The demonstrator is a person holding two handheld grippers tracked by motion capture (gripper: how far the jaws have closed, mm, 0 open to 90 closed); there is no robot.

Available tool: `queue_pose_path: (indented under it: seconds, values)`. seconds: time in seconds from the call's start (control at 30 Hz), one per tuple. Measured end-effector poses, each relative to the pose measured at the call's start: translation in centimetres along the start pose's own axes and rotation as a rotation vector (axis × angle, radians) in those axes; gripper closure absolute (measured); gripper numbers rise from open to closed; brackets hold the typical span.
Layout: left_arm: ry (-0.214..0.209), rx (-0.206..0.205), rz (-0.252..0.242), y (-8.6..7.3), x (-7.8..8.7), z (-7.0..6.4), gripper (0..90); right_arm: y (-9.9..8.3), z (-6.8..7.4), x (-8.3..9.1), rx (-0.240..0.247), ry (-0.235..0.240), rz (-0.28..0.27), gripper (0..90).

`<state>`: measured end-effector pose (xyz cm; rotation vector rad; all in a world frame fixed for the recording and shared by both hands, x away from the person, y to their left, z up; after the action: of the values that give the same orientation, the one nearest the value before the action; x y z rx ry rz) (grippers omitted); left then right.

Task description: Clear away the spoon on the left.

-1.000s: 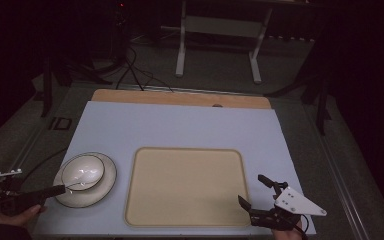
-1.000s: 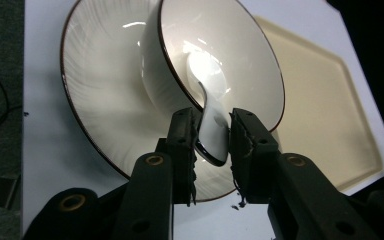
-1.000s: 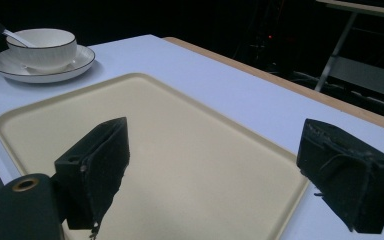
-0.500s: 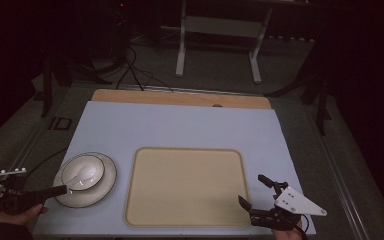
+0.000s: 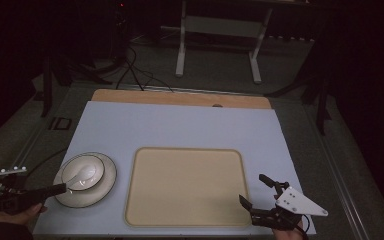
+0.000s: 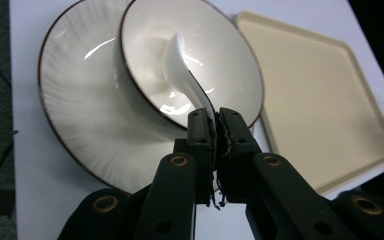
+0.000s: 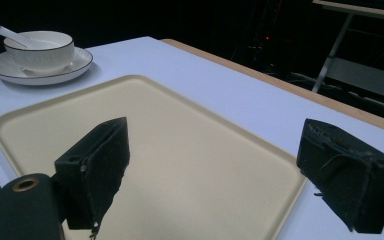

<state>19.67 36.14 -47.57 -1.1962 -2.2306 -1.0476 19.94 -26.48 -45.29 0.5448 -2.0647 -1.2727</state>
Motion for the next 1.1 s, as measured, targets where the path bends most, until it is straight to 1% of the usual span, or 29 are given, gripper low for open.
queue_pose_path:
  seconds: [0.13, 0.17, 0.2, 0.23, 0.3, 0.33, 0.4, 0.5, 0.6, 0.63, 0.9, 0.93, 0.97, 1.0, 1.07, 1.1]
  values:
    - [0.007, -0.007, -0.013, 0.1, 0.3, -0.5, 85.8, 0.0, 0.0, 0.0, 0.001, -0.001, 0.0, 13.7]
    - [0.003, -0.014, -0.009, 0.1, 0.4, -0.6, 85.8, 0.0, 0.0, 0.0, 0.0, -0.001, -0.001, 13.7]
    - [0.007, -0.012, -0.014, 0.1, 0.4, -0.7, 85.8, 0.0, 0.0, 0.0, -0.001, -0.001, -0.002, 13.7]
    - [0.014, -0.019, -0.014, 0.1, 0.5, -0.8, 85.8, 0.0, 0.0, 0.0, -0.002, -0.001, -0.001, 13.7]
    - [0.007, -0.02, -0.022, 0.2, 0.7, -1.1, 85.8, 0.0, 0.0, 0.0, -0.001, -0.002, -0.001, 13.7]
    - [0.011, -0.028, -0.02, 0.2, 0.8, -1.2, 85.8, 0.0, 0.0, 0.0, -0.001, -0.002, -0.002, 13.7]
    - [0.009, -0.029, -0.027, 0.2, 0.9, -1.5, 86.1, 0.0, 0.0, 0.0, -0.002, -0.002, -0.002, 13.7]
    - [0.014, -0.042, -0.022, 0.2, 1.1, -2.0, 86.1, 0.0, -0.1, 0.0, -0.005, -0.002, -0.003, 13.7]
    - [0.011, -0.045, -0.031, 0.3, 1.4, -2.4, 86.1, 0.0, -0.1, -0.1, -0.003, 0.0, -0.003, 13.7]
    - [0.016, -0.045, -0.043, 0.3, 1.5, -2.6, 86.1, 0.0, -0.1, -0.1, -0.003, 0.0, -0.003, 13.7]
    - [0.015, -0.08, -0.07, 0.7, 2.6, -4.3, 86.1, 0.0, -0.1, -0.1, -0.006, 0.0, -0.004, 13.7]
    - [0.014, -0.079, -0.074, 0.8, 2.7, -4.4, 86.1, 0.0, -0.1, -0.1, -0.007, 0.0, -0.004, 13.7]
    - [0.013, -0.088, -0.075, 0.9, 2.8, -4.7, 86.1, 0.0, -0.1, -0.1, -0.007, 0.001, -0.005, 13.7]
    - [0.018, -0.09, -0.086, 1.0, 2.9, -4.9, 86.1, 0.0, -0.1, -0.1, -0.007, 0.003, -0.005, 13.7]
    - [0.016, -0.099, -0.083, 1.1, 3.0, -5.3, 86.1, 0.0, -0.1, -0.1, -0.007, 0.004, -0.005, 13.7]
    - [0.016, -0.098, -0.093, 1.2, 3.0, -5.5, 86.1, 0.0, -0.1, -0.1, -0.007, 0.003, -0.006, 13.7]
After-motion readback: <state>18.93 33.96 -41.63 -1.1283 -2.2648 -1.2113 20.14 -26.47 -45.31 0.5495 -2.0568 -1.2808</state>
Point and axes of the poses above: each handheld gripper's, and its own axes: x roughly backward along the jaws, y roughly out of its top, z roughly to its left, the point moved 1 cm from there along -x, roughly forward along the jaws, and after that the axes turned 14 degrees about x, right-handed, at the moved point
